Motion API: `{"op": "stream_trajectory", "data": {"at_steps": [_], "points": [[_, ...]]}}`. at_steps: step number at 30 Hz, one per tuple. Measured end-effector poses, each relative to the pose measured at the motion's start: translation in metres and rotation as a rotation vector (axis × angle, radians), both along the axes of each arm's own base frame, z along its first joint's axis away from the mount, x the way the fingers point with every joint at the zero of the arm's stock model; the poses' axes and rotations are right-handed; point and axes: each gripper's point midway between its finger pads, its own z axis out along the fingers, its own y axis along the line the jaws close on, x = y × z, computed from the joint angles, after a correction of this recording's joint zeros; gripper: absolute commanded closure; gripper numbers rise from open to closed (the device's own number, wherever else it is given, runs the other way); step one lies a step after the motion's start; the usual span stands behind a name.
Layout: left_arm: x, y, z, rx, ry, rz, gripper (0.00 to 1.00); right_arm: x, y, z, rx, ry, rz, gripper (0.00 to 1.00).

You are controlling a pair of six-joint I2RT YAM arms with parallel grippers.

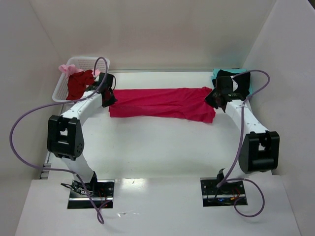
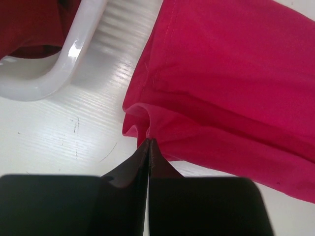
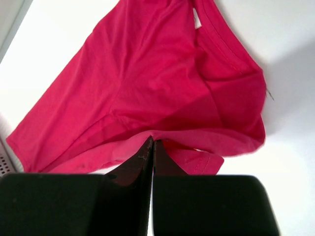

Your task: Fold and stack the t-shirts

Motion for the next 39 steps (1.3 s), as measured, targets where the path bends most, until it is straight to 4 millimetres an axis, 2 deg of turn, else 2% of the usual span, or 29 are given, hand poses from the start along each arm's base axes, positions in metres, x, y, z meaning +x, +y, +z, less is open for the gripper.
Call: {"op": "stream_trajectory", "data": {"at_steps": [9, 20, 33, 39], "points": [[0.024, 0.007, -0.015, 0.012, 0.018, 0.028, 1.00, 0.040, 0.005, -0.022, -0.011, 0.031, 0.039, 1.00], [0.054, 0.023, -0.006, 0.017, -0.028, 0.074, 1.00, 0.081, 0.013, -0.005, -0.003, -0.026, 0.077, 0.99], [0.072, 0.033, -0.042, 0.029, 0.025, 0.098, 1.00, 0.111, 0.022, -0.051, 0.006, 0.031, 0.124, 0.98], [0.084, 0.040, -0.047, 0.028, 0.015, 0.115, 1.00, 0.127, 0.023, -0.049, -0.004, 0.010, 0.142, 0.98]]}}
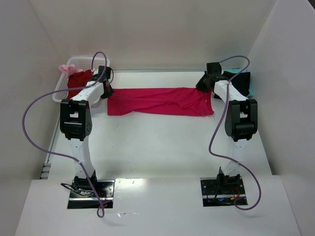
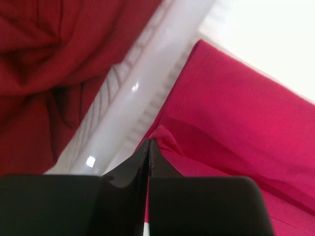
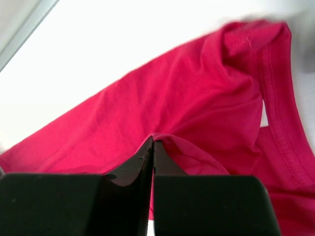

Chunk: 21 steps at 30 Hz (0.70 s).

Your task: Fold and stack the t-shirts

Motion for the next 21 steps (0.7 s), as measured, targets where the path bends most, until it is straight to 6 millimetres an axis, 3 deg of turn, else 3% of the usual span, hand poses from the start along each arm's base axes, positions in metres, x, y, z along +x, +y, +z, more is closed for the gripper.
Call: {"op": "stream_trajectory", "data": {"at_steps": [7, 11, 16, 17, 20, 21], "points": [[0.020, 0.006, 0.012, -0.007, -0.050, 0.002, 1.00, 0.016, 0.001, 0.016, -0.008, -0.047, 0.012, 0.98], [0.032, 0.004, 0.011, -0.011, -0.064, -0.022, 1.00, 0.020, 0.001, 0.012, -0.014, -0.045, 0.017, 0.98], [0.037, 0.000, 0.000, -0.016, -0.047, -0.055, 0.87, 0.020, 0.001, -0.005, -0.017, -0.012, 0.021, 0.98], [0.038, -0.001, -0.001, -0.019, -0.045, -0.061, 0.74, 0.019, 0.001, -0.009, -0.016, -0.005, 0.024, 0.98], [0.039, -0.003, -0.003, -0.018, -0.040, -0.082, 0.62, 0.019, 0.002, -0.016, -0.018, 0.008, 0.030, 0.97], [0.039, -0.003, -0.004, -0.015, -0.038, -0.090, 0.51, 0.019, 0.002, -0.018, -0.020, 0.010, 0.032, 0.95]]}}
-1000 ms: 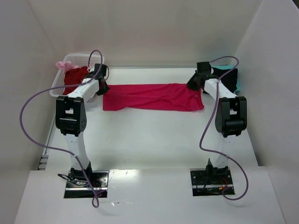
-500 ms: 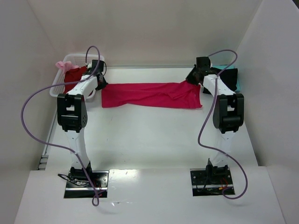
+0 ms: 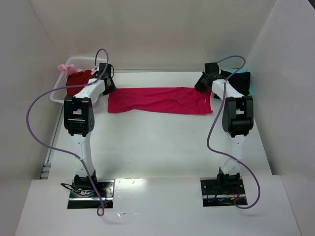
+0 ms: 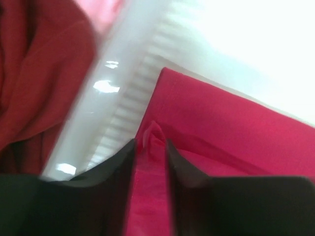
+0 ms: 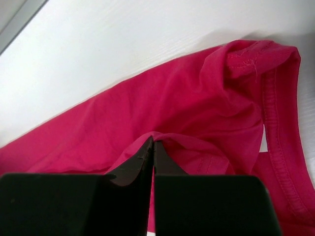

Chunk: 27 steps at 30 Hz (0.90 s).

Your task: Fold and stack the t-shirts

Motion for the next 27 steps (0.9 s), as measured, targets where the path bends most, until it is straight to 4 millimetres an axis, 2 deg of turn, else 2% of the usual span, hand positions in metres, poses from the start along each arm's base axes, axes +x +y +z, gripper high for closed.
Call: {"op": "stream_trajectory", "data": {"at_steps": [4, 8, 9, 11, 12, 14, 15, 17, 18, 19, 22, 27], "points": [[0.000, -0.004, 0.000, -0.001, 0.001, -0.016, 0.34, 0.003, 0.000, -0.006, -0.012, 0.006, 0.013, 0.90], [-0.010, -0.014, -0.003, -0.009, 0.014, -0.058, 0.21, 0.013, 0.000, -0.006, -0.025, -0.009, 0.032, 0.77], [-0.015, -0.017, -0.003, -0.011, 0.022, -0.071, 0.19, 0.016, 0.000, -0.004, -0.030, -0.016, 0.039, 0.69], [-0.021, -0.026, 0.000, -0.025, 0.025, -0.106, 0.18, 0.019, 0.000, 0.003, -0.039, -0.033, 0.051, 0.62], [-0.023, -0.032, 0.003, -0.037, 0.023, -0.132, 0.14, 0.023, 0.000, 0.009, -0.044, -0.048, 0.057, 0.54], [-0.025, -0.047, 0.011, -0.065, 0.008, -0.182, 0.14, 0.030, 0.001, 0.022, -0.053, -0.082, 0.073, 0.46], [-0.027, -0.055, 0.015, -0.076, 0.001, -0.208, 0.13, 0.033, 0.002, 0.028, -0.057, -0.099, 0.083, 0.37], [-0.033, -0.071, 0.022, -0.092, -0.006, -0.260, 0.12, 0.035, 0.003, 0.036, -0.060, -0.119, 0.101, 0.27], [-0.036, -0.080, 0.026, -0.100, -0.011, -0.284, 0.10, 0.034, 0.004, 0.039, -0.059, -0.123, 0.112, 0.23], [-0.039, -0.088, 0.029, -0.105, -0.016, -0.305, 0.10, 0.033, 0.006, 0.042, -0.056, -0.128, 0.121, 0.14], [-0.053, -0.107, 0.034, -0.113, -0.018, -0.350, 0.08, 0.028, 0.011, 0.058, -0.042, -0.155, 0.155, 0.02], [-0.081, -0.127, 0.021, -0.130, 0.024, -0.396, 0.08, -0.014, 0.018, 0.084, -0.032, -0.178, 0.198, 0.01]]}}
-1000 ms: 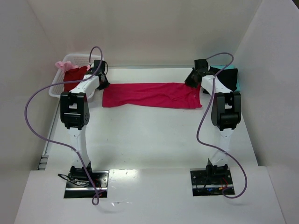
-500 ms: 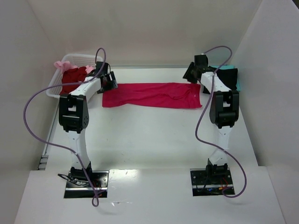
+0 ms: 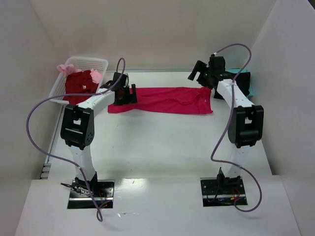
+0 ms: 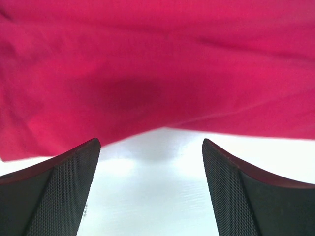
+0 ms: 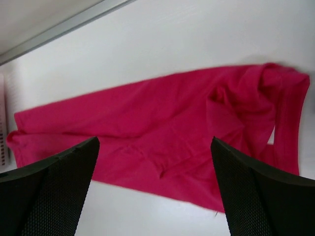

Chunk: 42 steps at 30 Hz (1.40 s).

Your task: Fold and stack the t-shirts

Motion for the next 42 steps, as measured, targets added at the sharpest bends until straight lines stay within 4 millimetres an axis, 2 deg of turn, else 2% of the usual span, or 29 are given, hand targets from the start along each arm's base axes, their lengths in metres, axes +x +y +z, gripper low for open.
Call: {"op": "stream_trajectory", "data": {"at_steps": [4, 6, 9, 11, 13, 20, 23, 27, 30, 33, 37, 42], "points": [[-0.019, -0.001, -0.021, 0.045, 0.064, 0.009, 0.08, -0.026, 0.020, 0.001, -0.007, 0.010, 0.042, 0.06], [-0.023, 0.003, -0.024, 0.078, 0.078, 0.040, 0.08, -0.041, 0.037, -0.013, -0.009, 0.040, 0.076, 0.07], [-0.024, 0.010, -0.026, 0.113, 0.075, 0.081, 0.09, -0.069, 0.058, -0.046, -0.012, 0.122, 0.119, 0.11], [-0.025, 0.019, -0.030, 0.136, 0.080, 0.112, 0.11, -0.083, 0.069, -0.062, -0.014, 0.166, 0.140, 0.13], [-0.026, 0.031, -0.033, 0.161, 0.088, 0.142, 0.11, -0.090, 0.072, -0.070, -0.011, 0.189, 0.143, 0.15], [-0.022, 0.074, -0.046, 0.228, 0.110, 0.245, 0.11, -0.081, 0.069, -0.071, -0.003, 0.169, 0.107, 0.20], [-0.022, 0.084, -0.049, 0.239, 0.117, 0.268, 0.12, -0.075, 0.070, -0.082, -0.007, 0.181, 0.099, 0.22], [-0.022, 0.088, -0.054, 0.258, 0.126, 0.279, 0.16, -0.071, 0.069, -0.106, -0.019, 0.224, 0.090, 0.25], [-0.023, 0.090, -0.059, 0.270, 0.134, 0.282, 0.25, -0.073, 0.069, -0.119, -0.024, 0.253, 0.086, 0.33], [-0.022, 0.091, -0.061, 0.273, 0.136, 0.286, 0.39, -0.073, 0.068, -0.126, -0.029, 0.266, 0.082, 0.38], [-0.021, 0.091, -0.062, 0.277, 0.133, 0.284, 0.46, -0.071, 0.068, -0.125, -0.027, 0.263, 0.074, 0.44], [-0.020, 0.092, -0.062, 0.287, 0.127, 0.291, 0.48, -0.060, 0.068, -0.115, -0.029, 0.229, 0.058, 0.49]]}}
